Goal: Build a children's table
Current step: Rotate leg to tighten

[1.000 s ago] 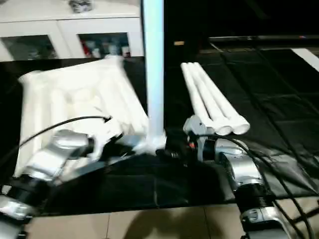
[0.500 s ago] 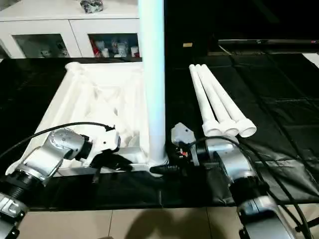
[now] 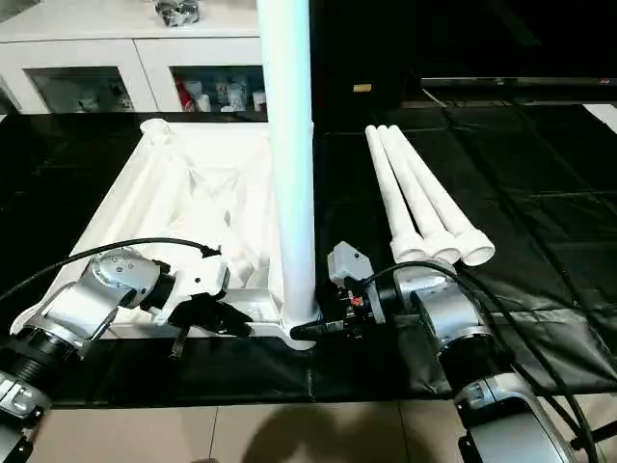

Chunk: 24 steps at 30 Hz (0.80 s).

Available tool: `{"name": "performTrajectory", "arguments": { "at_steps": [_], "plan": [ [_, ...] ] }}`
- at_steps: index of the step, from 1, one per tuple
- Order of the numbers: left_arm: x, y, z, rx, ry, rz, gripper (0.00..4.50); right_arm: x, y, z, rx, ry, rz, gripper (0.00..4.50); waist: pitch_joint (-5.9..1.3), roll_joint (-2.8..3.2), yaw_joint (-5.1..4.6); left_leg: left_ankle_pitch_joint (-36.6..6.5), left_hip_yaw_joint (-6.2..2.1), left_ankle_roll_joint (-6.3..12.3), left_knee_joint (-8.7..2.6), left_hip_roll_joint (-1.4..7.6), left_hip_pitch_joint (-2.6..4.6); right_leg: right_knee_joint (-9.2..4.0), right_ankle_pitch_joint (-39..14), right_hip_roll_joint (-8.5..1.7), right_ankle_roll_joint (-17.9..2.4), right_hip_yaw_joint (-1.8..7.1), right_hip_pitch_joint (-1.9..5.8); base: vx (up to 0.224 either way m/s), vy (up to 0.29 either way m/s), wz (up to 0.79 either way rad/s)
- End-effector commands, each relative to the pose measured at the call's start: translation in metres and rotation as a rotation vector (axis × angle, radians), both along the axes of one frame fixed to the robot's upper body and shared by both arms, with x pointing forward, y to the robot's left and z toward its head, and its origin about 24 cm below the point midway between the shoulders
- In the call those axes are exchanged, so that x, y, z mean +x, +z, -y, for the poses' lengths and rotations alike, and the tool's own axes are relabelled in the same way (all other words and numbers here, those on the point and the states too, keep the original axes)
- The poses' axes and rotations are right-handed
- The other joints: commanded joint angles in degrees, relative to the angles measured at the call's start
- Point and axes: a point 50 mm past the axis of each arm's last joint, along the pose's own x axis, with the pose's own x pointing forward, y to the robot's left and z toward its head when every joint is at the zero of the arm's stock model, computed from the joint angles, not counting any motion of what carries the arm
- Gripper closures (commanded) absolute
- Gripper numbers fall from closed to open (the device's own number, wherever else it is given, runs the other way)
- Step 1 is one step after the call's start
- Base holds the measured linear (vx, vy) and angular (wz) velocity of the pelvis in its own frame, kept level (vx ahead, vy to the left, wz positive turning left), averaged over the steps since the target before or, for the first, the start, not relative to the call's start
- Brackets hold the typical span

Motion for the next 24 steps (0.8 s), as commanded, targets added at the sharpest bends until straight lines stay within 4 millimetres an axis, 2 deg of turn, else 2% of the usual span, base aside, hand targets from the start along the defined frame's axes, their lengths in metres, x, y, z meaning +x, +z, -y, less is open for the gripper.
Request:
{"name": "performTrajectory", "arguments": {
  "at_steps": [1, 6, 8, 9, 10, 11, 12, 13, 14, 15, 16, 17, 18, 19, 20, 21, 22, 23, 24],
  "plan": [
    [-0.008, -0.011, 0.003, 0.065, -0.084, -0.065, 4.50, 0.004, 0.007, -0.005, 0.024, 0.011, 0.008, 1.75, -3.84, -0.07, -0.35, -10.8, 0.75, 4.05, -3.58, 0.36, 0.32, -3.13, -7.8, -1.56, -15.6, 1.33, 3.48, 0.000, 0.000, 0.00],
    [-0.005, -0.011, 0.007, 0.033, -0.039, -0.074, 4.50, -0.002, 0.003, -0.009, 0.064, 0.008, -0.023, 1.78, -3.88, -0.21, -0.39, -10.4, 0.78, 4.18, -3.53, 0.33, 0.26, -2.99, -6.3, -1.46, -16.0, 1.31, 3.53, 0.000, 0.000, 0.00],
    [-0.001, -0.010, 0.010, 0.013, 0.011, -0.076, 4.50, -0.004, 0.001, -0.012, 0.087, -0.018, -0.033, 1.78, -3.73, -0.31, -0.40, -11.0, 0.88, 3.96, -3.65, 0.41, 0.41, -3.20, -7.5, -1.46, -15.8, 1.39, 3.49, 0.000, 0.000, 0.00],
    [0.003, -0.009, 0.014, -0.011, 0.082, -0.072, 4.50, -0.005, -0.003, -0.018, 0.105, -0.070, -0.032, 1.78, -3.61, -0.14, -0.35, -11.3, 0.83, 3.69, -3.76, 0.40, 0.35, -3.30, -8.7, -1.47, -15.4, 1.39, 3.50, 0.000, 0.000, 0.00],
    [0.005, -0.009, 0.016, -0.019, 0.111, -0.069, 4.50, -0.005, -0.004, -0.020, 0.110, -0.095, -0.028, 1.78, -3.38, -0.09, -0.40, -12.8, 0.83, 3.22, -3.93, 0.41, 0.51, -3.67, -11.5, -1.56, -14.8, 1.37, 3.29, 0.000, 0.000, 0.00],
    [0.011, -0.007, 0.021, -0.048, 0.193, -0.062, 4.50, -0.003, -0.009, -0.027, 0.115, -0.181, -0.019, 1.78, -3.29, -0.19, -0.56, -13.8, 0.80, 2.78, -4.04, 0.32, 0.42, -3.82, -13.4, -1.59, -14.3, 1.34, 3.44, 0.000, 0.000, 0.00],
    [0.013, -0.007, 0.023, -0.062, 0.230, -0.059, 4.50, -0.001, -0.011, -0.030, 0.118, -0.223, -0.020, 1.78, -2.93, -0.01, -0.83, -16.1, 0.72, 1.74, -4.30, 0.20, 0.65, -4.33, -18.1, -1.64, -13.0, 1.31, 3.24, 0.000, 0.000, 0.00],
    [0.019, -0.004, 0.031, -0.104, 0.331, -0.060, 4.50, 0.003, -0.016, -0.040, 0.132, -0.339, -0.038, 1.78, -2.72, -0.12, -1.13, -17.4, 0.73, 1.10, -4.40, 0.11, 0.75, -4.58, -21.0, -1.68, -12.0, 1.34, 3.19, 0.000, 0.000, 0.00],
    [0.021, -0.003, 0.036, -0.132, 0.386, -0.068, 4.50, 0.005, -0.017, -0.047, 0.151, -0.402, -0.047, 1.78, -2.62, -0.27, -1.51, -19.2, 0.46, 0.02, -4.48, -0.13, 1.06, -5.10, -26.0, -1.81, -10.3, 1.23, 3.10, 0.000, 0.000, 0.00],
    [0.021, -0.003, 0.036, -0.133, 0.387, -0.068, 4.50, 0.005, -0.017, -0.047, 0.152, -0.404, -0.047, 1.78, -2.74, -0.51, -1.92, -19.2, 0.43, -0.31, -4.49, -0.22, 1.10, -5.17, -27.0, -1.83, -9.6, 1.26, 3.19, 0.000, 0.000, 0.00],
    [0.024, -0.002, 0.045, -0.171, 0.461, -0.081, 4.50, 0.012, -0.019, -0.059, 0.181, -0.527, -0.088, 1.78, -2.76, -0.62, -2.59, -18.8, 0.10, -0.18, -4.67, -0.37, 0.63, -5.27, -28.3, -1.75, -8.5, 1.15, 3.44, 0.000, 0.000, 0.00],
    [0.026, -0.002, 0.048, -0.184, 0.494, -0.087, 4.50, 0.015, -0.020, -0.064, 0.183, -0.580, -0.104, 1.78, -2.76, -0.46, -3.20, -18.6, 0.01, -0.03, -4.63, -0.49, 0.54, -5.45, -29.0, -1.77, -8.1, 1.16, 3.19, 0.000, 0.000, 0.00],
    [0.032, 0.000, 0.055, -0.214, 0.589, -0.074, 4.50, 0.020, -0.022, -0.071, 0.162, -0.661, -0.111, 1.78, -2.82, -0.77, -3.85, -18.1, -0.14, 0.13, -4.58, -0.67, 0.05, -5.43, -29.6, -1.74, -7.5, 0.96, 3.53, 0.000, 0.000, 0.00],
    [0.035, 0.001, 0.057, -0.226, 0.629, -0.070, 4.50, 0.022, -0.023, -0.074, 0.151, -0.690, -0.108, 1.78, -2.75, -0.55, -4.11, -18.1, -0.08, 0.04, -4.49, -0.78, 0.07, -5.54, -30.1, -1.67, -7.4, 0.91, 3.27, 0.000, 0.000, 0.00],
    [0.039, 0.002, 0.061, -0.246, 0.683, -0.061, 4.50, 0.025, -0.023, -0.077, 0.134, -0.729, -0.090, 1.78, -2.84, -0.76, -4.32, -18.9, -0.02, 0.54, -4.23, -0.92, 0.53, -6.11, -31.5, -1.52, -6.8, 0.79, 2.86, 0.000, 0.000, 0.00],
    [0.040, 0.003, 0.062, -0.252, 0.698, -0.055, 4.50, 0.026, -0.023, -0.077, 0.132, -0.737, -0.086, 1.78, -2.87, -0.64, -4.42, -19.1, 0.10, 0.82, -4.09, -0.92, 0.83, -6.24, -31.5, -1.54, -7.0, 0.84, 2.53, 0.000, 0.000, 0.00],
    [0.044, 0.006, 0.065, -0.279, 0.753, -0.040, 4.50, 0.028, -0.022, -0.078, 0.124, -0.769, -0.073, 1.78, -3.03, -1.08, -4.56, -17.9, 0.13, 1.90, -4.16, -0.88, 0.43, -6.23, -28.8, -1.45, -7.6, 0.88, 2.85, 0.000, 0.000, 0.00],
    [0.044, 0.006, 0.066, -0.287, 0.766, -0.038, 4.50, 0.029, -0.022, -0.078, 0.122, -0.778, -0.070, 1.78, -2.98, -0.89, -4.55, -17.7, 0.11, 2.06, -4.25, -0.86, 0.29, -6.03, -28.0, -1.32, -7.9, 0.84, 2.83, 0.000, 0.000, 0.00],
    [0.046, 0.010, 0.072, -0.303, 0.794, -0.011, 4.50, 0.032, -0.020, -0.078, 0.116, -0.812, -0.050, 1.78, -3.17, -1.27, -4.41, -17.0, 0.22, 2.50, -4.19, -0.64, 0.35, -5.99, -25.9, -1.34, -8.4, 0.92, 2.75, 0.000, 0.000, 0.00]
  ]
}}
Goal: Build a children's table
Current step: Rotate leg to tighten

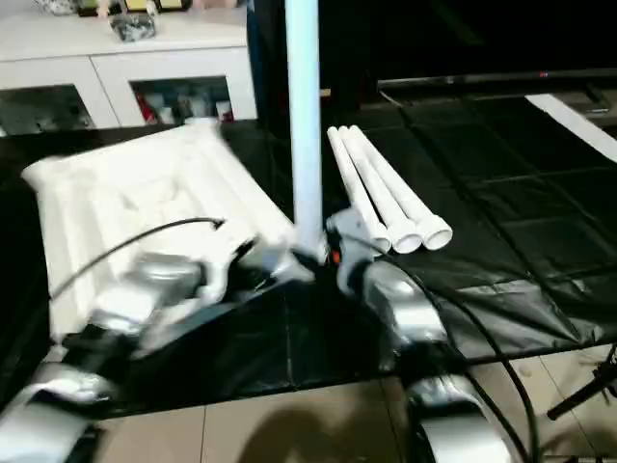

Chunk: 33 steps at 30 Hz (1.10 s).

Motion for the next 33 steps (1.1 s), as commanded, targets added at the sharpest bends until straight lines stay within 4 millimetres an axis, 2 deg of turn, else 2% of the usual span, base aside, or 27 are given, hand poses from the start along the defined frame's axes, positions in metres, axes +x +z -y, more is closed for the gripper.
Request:
{"name": "performTrajectory", "arguments": {
  "at_steps": [1, 3, 5, 7, 10, 12, 13, 15, 16, 21, 22, 23, 24, 25, 28, 33],
  "plan": [
    [0.011, 0.023, 0.021, -0.063, 0.051, 0.103, 4.50, -0.010, -0.004, -0.048, 0.056, 0.147, -0.034, 1.78, -3.30, -1.00, 0.31, -16.5, 0.43, 2.70, -4.07, -0.27, -0.35, -5.28, -24.6, -1.46, -9.1, 0.80, 2.36, 0.000, 0.000, 0.00],
    [0.011, 0.024, 0.024, -0.058, 0.038, 0.118, 4.50, -0.009, -0.004, -0.046, 0.062, 0.131, -0.030, 1.22, -3.41, -1.09, 0.49, -15.1, 0.52, 3.37, -4.03, -0.18, -0.53, -5.02, -21.1, -1.46, -10.3, 0.91, 2.54, 0.000, 0.000, 0.00],
    [0.010, 0.024, 0.026, -0.048, 0.030, 0.126, 4.50, -0.008, -0.004, -0.044, 0.068, 0.100, -0.028, 1.06, -3.59, -1.08, 0.55, -12.5, 0.65, 4.34, -3.86, -0.12, -0.78, -4.43, -15.9, -1.51, -12.0, 1.10, 2.84, 0.000, 0.000, 0.00],
    [0.009, 0.023, 0.025, -0.028, 0.020, 0.139, 4.50, -0.008, -0.004, -0.041, 0.055, 0.093, -0.015, 0.98, -3.78, -1.01, 0.63, -10.5, 0.72, 5.07, -3.63, -0.22, -0.86, -4.12, -13.2, -1.59, -12.8, 1.12, 3.12, 0.000, 0.000, 0.00],
    [0.009, 0.022, 0.022, -0.007, 0.011, 0.163, 4.50, -0.009, -0.004, -0.035, -0.025, 0.096, 0.061, 0.63, -3.83, -0.95, 0.76, -8.1, 0.84, 5.91, -3.51, -0.21, -0.97, -3.88, -10.0, -1.60, -13.7, 1.03, 3.29, 0.000, 0.000, 0.00],
    [0.009, 0.021, 0.020, -0.003, 0.008, 0.166, 4.50, -0.010, -0.004, -0.033, 0.001, 0.105, 0.056, 0.50, -3.75, -0.98, 0.74, -8.4, 0.88, 6.06, -3.55, -0.25, -0.95, -3.99, -10.6, -1.57, -13.7, 1.00, 3.32, 0.000, 0.000, 0.00],
    [0.009, 0.020, 0.017, 0.010, 0.007, 0.177, 4.50, -0.014, -0.003, -0.025, 0.043, 0.101, 0.062, 0.40, -3.65, -0.99, 0.72, -9.3, 0.89, 6.07, -3.59, -0.22, -0.89, -4.15, -12.0, -1.58, -13.5, 1.01, 3.29, 0.000, 0.000, 0.00],
    [0.010, 0.019, 0.016, 0.017, 0.007, 0.181, 4.50, -0.015, -0.003, -0.022, 0.048, 0.101, 0.066, 0.13, -3.53, -0.96, 0.83, -10.5, 0.85, 5.85, -3.77, -0.09, -0.84, -4.33, -13.8, -1.58, -12.6, 1.04, 3.23, 0.000, 0.000, 0.00],
    [0.010, 0.019, 0.014, 0.032, 0.001, 0.196, 4.50, -0.017, -0.004, -0.018, 0.033, 0.101, 0.074, 0.08, -3.45, -1.20, 0.67, -11.4, 0.81, 5.45, -3.87, -0.10, -0.93, -4.46, -15.5, -1.52, -12.0, 0.98, 3.21, 0.000, 0.000, 0.00],
    [0.018, 0.019, 0.008, 0.082, 0.040, 0.270, 4.50, -0.027, -0.004, 0.005, -0.034, 0.089, 0.148, 0.04, -3.32, -1.37, 0.62, -12.2, 0.77, 4.94, -3.95, -0.14, -0.97, -4.89, -18.0, -1.45, -10.2, 1.06, 3.06, 0.000, 0.000, 0.00],
    [0.018, 0.019, 0.007, 0.082, 0.041, 0.274, 4.50, -0.028, -0.005, 0.007, -0.041, 0.085, 0.140, 0.04, -3.60, -1.36, 0.68, -11.2, 0.84, 5.09, -3.73, -0.05, -0.86, -4.55, -15.7, -1.49, -10.8, 1.18, 2.95, 0.000, 0.000, 0.00],
    [0.019, 0.020, 0.007, 0.071, 0.040, 0.273, 4.50, -0.031, -0.006, 0.010, -0.044, 0.086, 0.106, 0.04, -3.67, -1.38, 0.69, -10.2, 0.79, 5.19, -3.72, -0.10, -1.18, -4.39, -14.7, -1.49, -10.9, 1.15, 3.18, 0.000, 0.000, 0.00],
    [0.019, 0.021, 0.007, 0.051, 0.036, 0.264, 4.50, -0.034, -0.007, 0.012, -0.043, 0.094, 0.091, 0.04, -3.67, -1.40, 0.79, -8.7, 0.83, 5.65, -3.62, -0.12, -1.20, -4.17, -12.2, -1.29, -11.2, 1.21, 3.15, 0.000, 0.000, 0.00],
    [0.019, 0.022, 0.007, 0.027, 0.036, 0.259, 4.06, -0.038, -0.008, 0.013, -0.040, 0.113, 0.074, 0.00, -3.70, -1.36, 0.92, -8.4, 0.83, 5.90, -3.58, -0.03, -1.10, -4.10, -11.4, -1.37, -11.6, 1.23, 3.07, 0.000, 0.000, 0.00],
    [0.020, 0.030, 0.007, -0.033, 0.050, 0.271, 3.95, -0.046, -0.013, 0.016, -0.050, 0.165, 0.056, 0.00, -3.82, -1.33, 1.45, -7.7, 0.96, 6.69, -3.39, 0.10, -1.15, -3.79, -8.3, -1.45, -13.5, 1.24, 3.11, 0.000, 0.000, 0.00],
    [0.024, 0.043, -0.001, -0.101, 0.098, 0.316, 3.66, -0.044, -0.013, 0.015, -0.060, 0.158, 0.053, 0.00, -3.66, -1.39, 1.71, -8.4, 1.05, 6.59, -3.38, 0.13, -0.99, -3.85, -9.1, -1.55, -13.9, 1.26, 3.00, 0.000, 0.000, 0.00]
  ]
}}
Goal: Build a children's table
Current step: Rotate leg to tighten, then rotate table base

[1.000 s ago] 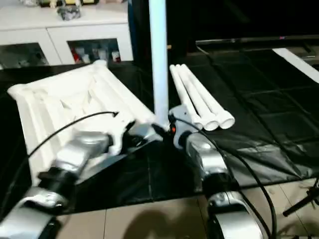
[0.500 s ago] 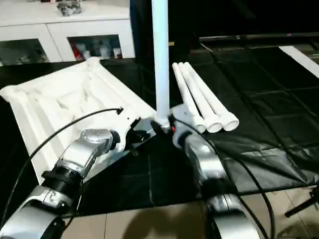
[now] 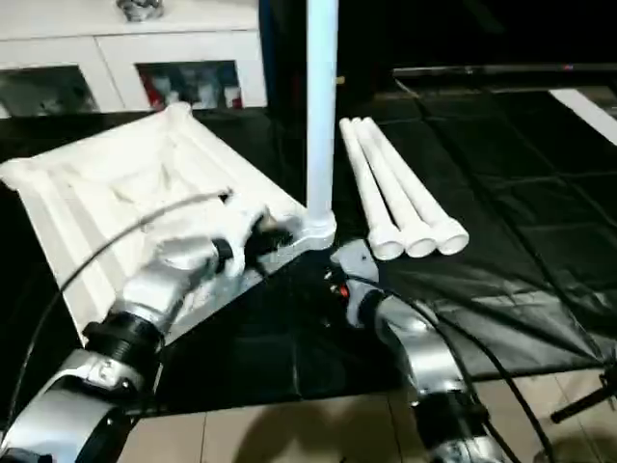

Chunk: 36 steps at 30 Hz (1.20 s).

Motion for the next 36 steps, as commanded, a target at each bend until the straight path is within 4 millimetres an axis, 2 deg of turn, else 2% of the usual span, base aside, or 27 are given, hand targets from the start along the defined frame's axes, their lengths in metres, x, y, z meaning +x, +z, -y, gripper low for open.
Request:
{"name": "performTrajectory", "arguments": {
  "at_steps": [1, 3, 5, 6, 7, 8, 9, 10, 11, 12, 14, 15, 17, 18, 20, 21, 23, 26, 27, 33, 34, 35, 36],
  "plan": [
    [0.005, 0.016, -0.010, -0.042, 0.036, 0.049, 3.66, 0.003, 0.005, -0.003, -0.011, 0.010, 0.013, 0.00, -3.93, -0.90, 0.23, -8.6, 0.73, 6.07, -3.11, 0.04, -0.16, -3.73, -9.9, -1.52, -13.6, 1.16, 3.77, 0.000, 0.000, 0.00],
    [0.009, 0.026, -0.030, -0.031, 0.116, 0.077, 3.66, 0.004, 0.006, -0.006, -0.022, 0.022, 0.010, 0.00, -3.91, -1.02, 0.12, -8.7, 0.63, 5.67, -3.22, 0.08, -0.26, -3.61, -10.0, -1.47, -13.2, 1.10, 3.86, 0.000, 0.000, 0.00],
    [0.011, 0.033, -0.065, 0.063, 0.259, 0.084, 3.66, 0.003, 0.006, -0.013, -0.028, 0.057, -0.003, 0.00, -3.82, -0.98, -0.03, -9.1, 0.57, 5.14, -3.25, 0.06, -0.20, -3.43, -10.9, -1.43, -12.7, 1.06, 3.86, 0.000, 0.000, 0.00],
    [0.011, 0.034, -0.070, 0.085, 0.275, 0.085, 3.66, 0.003, 0.005, -0.015, -0.028, 0.063, -0.005, 0.00, -3.78, -0.90, -0.09, -9.3, 0.57, 4.98, -3.30, 0.12, -0.15, -3.47, -11.4, -1.44, -12.4, 1.08, 3.81, 0.000, 0.000, 0.00],
    [0.009, 0.035, -0.081, 0.126, 0.302, 0.086, 3.66, 0.003, 0.005, -0.017, -0.029, 0.072, -0.008, 0.00, -3.75, -1.22, -0.11, -9.2, 0.66, 4.58, -3.25, 0.06, 0.01, -3.65, -12.7, -1.33, -11.8, 1.13, 3.59, 0.000, 0.000, 0.00],
    [0.008, 0.036, -0.089, 0.155, 0.323, 0.086, 3.84, 0.003, 0.004, -0.018, -0.032, 0.079, -0.011, 0.00, -3.87, -0.96, 0.02, -8.9, 0.56, 4.32, -3.28, 0.25, 0.10, -3.35, -12.2, -1.47, -11.9, 1.17, 3.60, 0.000, 0.000, 0.00],
    [0.005, 0.038, -0.103, 0.213, 0.355, 0.087, 3.84, 0.003, 0.002, -0.020, -0.040, 0.087, -0.017, 0.00, -3.82, -1.10, 0.13, -7.9, 0.57, 4.34, -3.28, 0.27, 0.10, -3.19, -11.4, -1.42, -12.1, 1.19, 3.47, 0.000, 0.000, 0.00],
    [-0.002, 0.039, -0.128, 0.330, 0.416, 0.070, 3.94, 0.005, 0.000, -0.022, -0.064, 0.101, -0.027, 0.00, -3.91, -1.02, 0.13, -7.6, 0.53, 4.22, -3.35, 0.44, 0.23, -3.04, -10.6, -1.44, -12.4, 1.19, 3.44, 0.000, 0.000, 0.00],
    [-0.004, 0.039, -0.133, 0.349, 0.429, 0.062, 4.01, 0.005, -0.001, -0.023, -0.068, 0.104, -0.028, 0.00, -3.81, -0.99, -0.07, -7.0, 0.49, 4.16, -3.39, 0.37, 0.07, -2.78, -9.6, -1.30, -12.6, 1.15, 3.43, 0.000, 0.000, 0.00],
    [-0.007, 0.037, -0.139, 0.380, 0.444, 0.051, 4.01, 0.005, -0.001, -0.024, -0.073, 0.108, -0.032, 0.00, -3.90, -1.04, 0.02, -6.8, 0.67, 4.07, -3.18, 0.38, 0.51, -2.81, -8.4, -1.35, -13.2, 1.30, 3.22, 0.000, 0.000, 0.00],
    [-0.016, 0.033, -0.159, 0.488, 0.490, 0.025, 4.29, 0.007, -0.002, -0.028, -0.083, 0.122, -0.039, 0.00, -3.89, -0.72, 0.15, -6.4, 0.64, 3.99, -3.25, 0.42, 0.60, -2.53, -6.1, -1.24, -14.0, 1.27, 3.10, 0.000, 0.000, 0.00],
    [-0.018, 0.032, -0.163, 0.513, 0.502, 0.021, 4.39, 0.007, -0.002, -0.029, -0.085, 0.124, -0.039, 0.00, -3.86, -0.80, 0.11, -6.7, 0.66, 3.98, -3.31, 0.40, 0.57, -2.54, -5.7, -1.15, -14.0, 1.26, 3.14, 0.000, 0.000, 0.00],
    [-0.028, 0.028, -0.183, 0.621, 0.562, -0.002, 4.48, 0.009, -0.001, -0.034, -0.084, 0.131, -0.038, 0.00, -3.80, -0.64, 0.32, -8.6, 0.65, 3.21, -3.43, 0.39, 0.77, -2.61, -6.2, -1.21, -14.1, 1.28, 3.03, 0.000, 0.000, 0.00],
    [-0.029, 0.027, -0.185, 0.631, 0.568, -0.005, 4.48, 0.009, -0.001, -0.035, -0.083, 0.131, -0.037, 0.00, -3.80, -0.63, 0.39, -9.1, 0.60, 2.94, -3.47, 0.44, 0.85, -2.58, -6.3, -1.28, -14.2, 1.30, 2.99, 0.000, 0.000, 0.00],
    [-0.039, 0.023, -0.199, 0.699, 0.602, -0.039, 4.48, 0.011, 0.000, -0.038, -0.083, 0.135, -0.036, 0.00, -3.64, -0.98, 0.39, -10.9, 0.53, 1.84, -3.70, 0.38, 0.75, -2.67, -7.7, -1.26, -13.8, 1.33, 3.15, 0.000, 0.000, 0.00],
    [-0.039, 0.022, -0.199, 0.703, 0.603, -0.041, 4.48, 0.011, 0.000, -0.038, -0.083, 0.135, -0.036, 0.00, -3.59, -0.98, 0.29, -11.5, 0.41, 1.49, -3.82, 0.41, 0.57, -2.61, -8.2, -1.40, -13.7, 1.36, 3.22, 0.000, 0.000, 0.00],
    [-0.048, 0.017, -0.205, 0.754, 0.599, -0.087, 4.48, 0.012, -0.001, -0.040, -0.084, 0.143, -0.041, 0.00, -3.53, -1.17, 0.21, -12.5, 0.47, 1.09, -3.84, 0.39, 0.72, -2.83, -9.5, -1.39, -13.4, 1.43, 3.11, 0.000, 0.000, 0.00],
    [-0.052, 0.013, -0.205, 0.767, 0.586, -0.106, 4.48, 0.012, -0.003, -0.040, -0.090, 0.147, -0.047, 0.00, -3.61, -1.02, 0.29, -12.0, 0.40, 0.96, -3.78, 0.34, 0.74, -2.70, -8.7, -1.40, -13.4, 1.49, 3.07, 0.000, 0.000, 0.00],
    [-0.054, 0.010, -0.202, 0.759, 0.559, -0.125, 4.48, 0.012, -0.004, -0.041, -0.093, 0.148, -0.050, 0.00, -3.64, -1.21, 0.32, -11.6, 0.40, 0.95, -3.76, 0.34, 0.70, -2.60, -8.1, -1.40, -13.6, 1.49, 3.10, 0.000, 0.000, 0.00],
    [-0.067, -0.006, -0.186, 0.751, 0.363, -0.246, 4.48, 0.017, -0.005, -0.044, -0.094, 0.128, -0.055, 0.00, -3.55, -1.30, 0.14, -12.8, 0.32, 0.76, -3.87, 0.33, 0.52, -2.60, -9.1, -1.57, -14.1, 1.53, 3.13, 0.000, 0.000, 0.00],
    [-0.070, -0.008, -0.182, 0.742, 0.317, -0.264, 4.48, 0.018, -0.004, -0.045, -0.090, 0.117, -0.056, 0.00, -3.40, -1.14, -0.14, -14.3, 0.29, 0.45, -3.98, 0.33, 0.49, -2.84, -11.1, -1.52, -13.8, 1.53, 3.06, 0.000, 0.000, 0.00],
    [-0.075, -0.011, -0.175, 0.722, 0.240, -0.292, 4.48, 0.021, -0.004, -0.046, -0.087, 0.104, -0.057, 0.00, -3.41, -0.98, 0.00, -14.9, 0.26, 0.23, -3.96, 0.34, 0.69, -2.91, -12.1, -1.68, -13.9, 1.57, 2.94, 0.000, 0.000, 0.00],
    [-0.079, -0.013, -0.168, 0.711, 0.166, -0.302, 4.48, 0.023, -0.004, -0.047, -0.088, 0.096, -0.058, 0.00, -3.23, -1.16, -0.18, -16.4, 0.15, 0.04, -4.13, 0.33, 0.58, -3.06, -14.3, -1.62, -13.5, 1.58, 2.88, 0.000, 0.000, 0.00]
  ]
}}
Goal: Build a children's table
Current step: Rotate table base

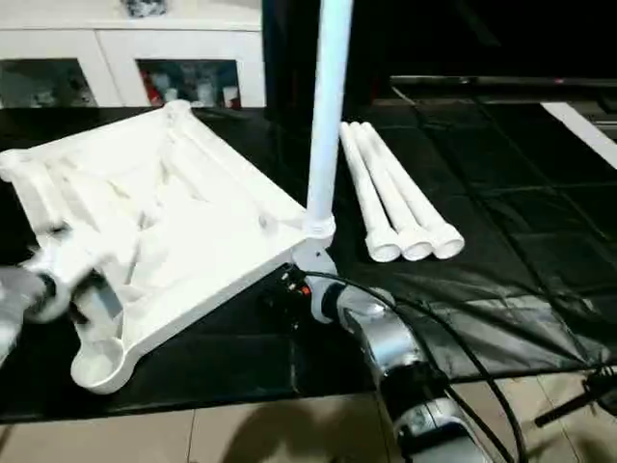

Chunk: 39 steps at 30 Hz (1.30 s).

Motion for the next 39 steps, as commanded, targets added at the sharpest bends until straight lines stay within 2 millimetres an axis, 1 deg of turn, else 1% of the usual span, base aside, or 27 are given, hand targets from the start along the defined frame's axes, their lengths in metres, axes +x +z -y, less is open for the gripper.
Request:
{"name": "performTrajectory", "arguments": {
  "at_steps": [1, 2, 3, 4, 5, 6, 7, 9, 11, 14, 16, 18, 19, 23, 24, 25, 27, 28, 30, 31, 32, 33, 34, 35, 36, 38, 39],
  "plan": [
    [-0.013, -0.009, 0.019, -0.089, -0.139, -0.123, 4.48, 0.006, 0.001, 0.000, -0.005, -0.037, 0.002, 0.00, -3.24, 0.99, 0.04, -17.2, 0.27, 0.12, -4.51, 0.22, 0.41, -3.76, -15.7, -1.63, -13.0, 1.47, 2.68, 0.000, 0.000, 0.00],
    [-0.025, -0.009, 0.035, -0.158, -0.310, -0.194, 4.48, 0.009, 0.002, -0.003, -0.001, -0.047, -0.001, 0.00, -3.34, 0.91, 0.11, -17.6, 0.17, -0.16, -4.43, 0.29, 0.49, -3.79, -16.9, -2.02, -13.0, 1.64, 2.63, 0.000, 0.000, 0.00],
    [-0.028, -0.009, 0.040, -0.184, -0.346, -0.212, 4.48, 0.010, 0.002, -0.004, 0.000, -0.049, -0.001, 0.00, -3.29, 0.95, 0.11, -17.5, -0.03, -0.27, -4.62, 0.34, 0.27, -3.73, -17.4, -2.09, -12.9, 1.60, 2.79, 0.000, 0.000, 0.00],
    [-0.036, -0.008, 0.050, -0.242, -0.419, -0.252, 4.48, 0.012, 0.003, -0.006, 0.002, -0.055, -0.002, 0.00, -3.13, 1.02, 0.11, -18.7, 0.13, -0.51, -4.62, 0.42, 0.60, -3.86, -18.2, -1.85, -12.7, 1.65, 2.32, 0.000, 0.000, 0.00],
    [-0.036, -0.008, 0.050, -0.242, -0.419, -0.252, 4.48, 0.012, 0.003, -0.006, 0.002, -0.055, -0.002, 0.00, -3.19, 1.04, 0.12, -18.8, 0.20, -0.68, -4.59, 0.44, 0.73, -3.77, -17.8, -1.82, -12.9, 1.71, 2.28, 0.000, 0.000, 0.00],
    [-0.043, -0.008, 0.058, -0.294, -0.471, -0.291, 4.48, 0.015, 0.004, -0.008, 0.003, -0.062, -0.002, 0.00, -3.31, 1.18, 0.05, -17.7, 0.41, -0.87, -4.46, 0.28, 0.80, -3.33, -14.1, -1.41, -13.4, 1.75, 2.29, 0.000, 0.000, 0.00],
    [-0.043, -0.008, 0.061, -0.317, -0.471, -0.296, 4.48, 0.016, 0.005, -0.009, 0.003, -0.064, -0.002, 0.00, -3.10, 1.00, -0.10, -17.9, 0.31, -0.90, -4.65, 0.12, 0.38, -3.32, -14.5, -1.31, -13.0, 1.65, 2.66, 0.000, 0.000, 0.00],
    [-0.043, -0.007, 0.065, -0.342, -0.473, -0.296, 4.48, 0.017, 0.005, -0.010, 0.002, -0.066, -0.002, 0.00, -3.26, 0.75, -0.26, -18.0, 0.36, -1.01, -4.53, 0.06, 0.53, -3.38, -15.3, -1.39, -12.6, 1.75, 2.73, 0.000, 0.000, 0.00],
    [-0.041, -0.005, 0.071, -0.382, -0.487, -0.292, 4.48, 0.018, 0.005, -0.012, 0.001, -0.067, -0.001, 0.00, -3.28, 0.87, -0.36, -17.7, 0.43, -0.95, -4.42, 0.03, 0.59, -3.37, -15.3, -1.41, -12.7, 1.82, 2.64, 0.000, 0.000, 0.00],
    [-0.041, -0.001, 0.079, -0.427, -0.527, -0.293, 4.48, 0.020, 0.005, -0.013, 0.000, -0.067, -0.001, 0.00, -3.40, 0.65, -0.59, -16.0, 0.52, -0.36, -4.26, -0.04, 0.37, -3.26, -14.2, -1.39, -13.1, 1.84, 2.85, 0.000, 0.000, 0.00],
    [-0.027, -0.001, 0.095, -0.453, -0.555, -0.200, 4.48, 0.021, 0.005, -0.014, -0.003, -0.069, 0.003, 0.00, -3.40, 0.58, -0.80, -15.9, 0.67, -0.04, -4.11, -0.03, 0.47, -3.44, -14.5, -1.33, -13.2, 1.88, 2.72, 0.000, 0.000, 0.00],
    [-0.027, -0.001, 0.095, -0.453, -0.555, -0.200, 4.48, 0.021, 0.005, -0.014, -0.003, -0.069, 0.003, 0.00, -3.53, 0.62, -0.70, -15.3, 0.66, -0.06, -4.05, -0.04, 0.47, -3.22, -13.2, -1.30, -13.4, 1.87, 2.86, 0.000, 0.000, 0.00],
    [-0.013, -0.003, 0.101, -0.422, -0.536, -0.116, 4.48, 0.022, 0.005, -0.013, -0.004, -0.073, 0.005, 0.00, -3.37, 0.68, -0.73, -16.0, 0.58, 0.06, -4.13, -0.13, 0.37, -3.43, -14.1, -1.11, -13.0, 1.70, 2.80, 0.000, 0.000, 0.00],
    [0.012, -0.002, 0.111, -0.423, -0.435, 0.000, 4.48, 0.022, 0.004, -0.012, -0.004, -0.085, 0.010, 0.00, -3.49, 0.41, -0.86, -16.3, 0.72, 0.20, -3.93, -0.19, 0.43, -3.56, -14.8, -1.19, -12.7, 1.77, 2.89, 0.000, 0.000, 0.00],
    [0.022, -0.001, 0.112, -0.406, -0.389, 0.045, 4.48, 0.023, 0.005, -0.011, -0.001, -0.096, 0.014, 0.00, -3.68, 1.25, -0.67, -16.0, 0.58, 0.02, -3.85, -0.16, 0.59, -3.43, -14.3, -1.30, -12.5, 1.79, 2.94, 0.000, 0.000, 0.00],
    [0.029, -0.001, 0.111, -0.381, -0.357, 0.076, 4.48, 0.025, 0.006, -0.009, 0.001, -0.107, 0.024, 0.00, -3.62, 0.84, -0.85, -15.9, 0.67, 0.12, -3.84, -0.23, 0.54, -3.66, -14.1, -1.18, -12.5, 1.75, 2.89, 0.000, 0.000, 0.00],
    [0.038, 0.000, 0.110, -0.345, -0.323, 0.115, 4.48, 0.027, 0.009, -0.008, 0.003, -0.124, 0.043, 0.00, -3.88, 0.92, -0.81, -14.6, 0.56, 0.34, -3.68, -0.33, 0.27, -3.32, -11.7, -1.20, -12.9, 1.66, 3.27, 0.000, 0.000, 0.00],
    [0.044, 0.002, 0.106, -0.330, -0.285, 0.147, 4.48, 0.032, 0.016, -0.006, 0.003, -0.144, 0.076, 0.00, -4.02, 1.43, -0.90, -13.7, 0.47, 0.47, -3.58, -0.40, 0.26, -3.16, -9.8, -1.19, -13.4, 1.57, 3.35, 0.000, 0.000, 0.00],
    [0.046, 0.003, 0.105, -0.329, -0.280, 0.153, 4.48, 0.034, 0.019, -0.004, 0.000, -0.157, 0.090, 0.00, -4.18, 1.06, -1.13, -12.3, 0.37, 0.80, -3.53, -0.36, -0.03, -2.79, -7.4, -1.18, -14.2, 1.45, 3.68, 0.000, 0.000, 0.00],
    [0.046, 0.006, 0.103, -0.342, -0.283, 0.165, 4.48, 0.044, 0.031, 0.001, -0.023, -0.232, 0.125, 0.00, -4.15, 1.53, -1.07, -12.1, 0.29, 0.88, -3.58, -0.27, 0.04, -2.80, -7.5, -1.21, -14.4, 1.37, 3.57, 0.000, 0.000, 0.00],
    [0.046, 0.006, 0.103, -0.342, -0.283, 0.165, 4.48, 0.044, 0.031, 0.001, -0.023, -0.232, 0.125, 0.00, -4.42, 1.30, -1.15, -10.3, 0.47, 1.11, -3.25, -0.36, 0.03, -2.63, -5.3, -1.20, -15.1, 1.40, 3.66, 0.000, 0.000, 0.00],
    [0.045, 0.010, 0.101, -0.349, -0.300, 0.173, 4.48, 0.052, 0.040, 0.006, -0.039, -0.280, 0.145, 0.00, -4.41, 1.67, -1.04, -9.7, 0.44, 1.28, -3.19, -0.33, 0.10, -2.48, -4.2, -1.19, -15.6, 1.40, 3.55, 0.000, 0.000, 0.00],
    [0.043, 0.014, 0.099, -0.357, -0.316, 0.187, 4.48, 0.060, 0.050, 0.011, -0.055, -0.330, 0.161, 0.00, -4.48, 1.44, -1.05, -8.6, 0.51, 1.57, -3.11, -0.36, 0.09, -2.29, -2.2, -1.10, -16.2, 1.37, 3.64, 0.000, 0.000, 0.00],
    [0.042, 0.016, 0.097, -0.360, -0.322, 0.196, 4.48, 0.063, 0.055, 0.013, -0.060, -0.352, 0.166, 0.00, -4.56, 1.80, -0.97, -8.0, 0.48, 1.67, -3.00, -0.42, 0.11, -2.04, -0.9, -1.09, -16.6, 1.38, 3.65, 0.000, 0.000, 0.00],
    [0.041, 0.018, 0.096, -0.363, -0.327, 0.208, 4.48, 0.067, 0.060, 0.016, -0.065, -0.374, 0.171, 0.00, -4.56, 1.69, -0.96, -7.0, 0.59, 2.09, -2.84, -0.43, 0.06, -1.82, 1.3, -0.91, -17.2, 1.30, 3.56, 0.000, 0.000, 0.00],
    [0.036, 0.028, 0.091, -0.406, -0.336, 0.238, 4.48, 0.082, 0.079, 0.027, -0.055, -0.491, 0.172, 0.00, -4.41, 2.02, -0.81, -8.0, 0.65, 2.18, -2.87, -0.42, 0.10, -1.88, 0.8, -1.00, -17.4, 1.27, 3.52, 0.000, 0.000, 0.00],
    [0.036, 0.028, 0.091, -0.406, -0.336, 0.238, 4.48, 0.082, 0.079, 0.027, -0.055, -0.491, 0.172, 0.00, -4.47, 2.04, -0.94, -8.4, 0.62, 1.80, -2.89, -0.33, 0.15, -1.75, 0.2, -1.15, -17.6, 1.29, 3.47, 0.000, 0.000, 0.00]
  ]
}}
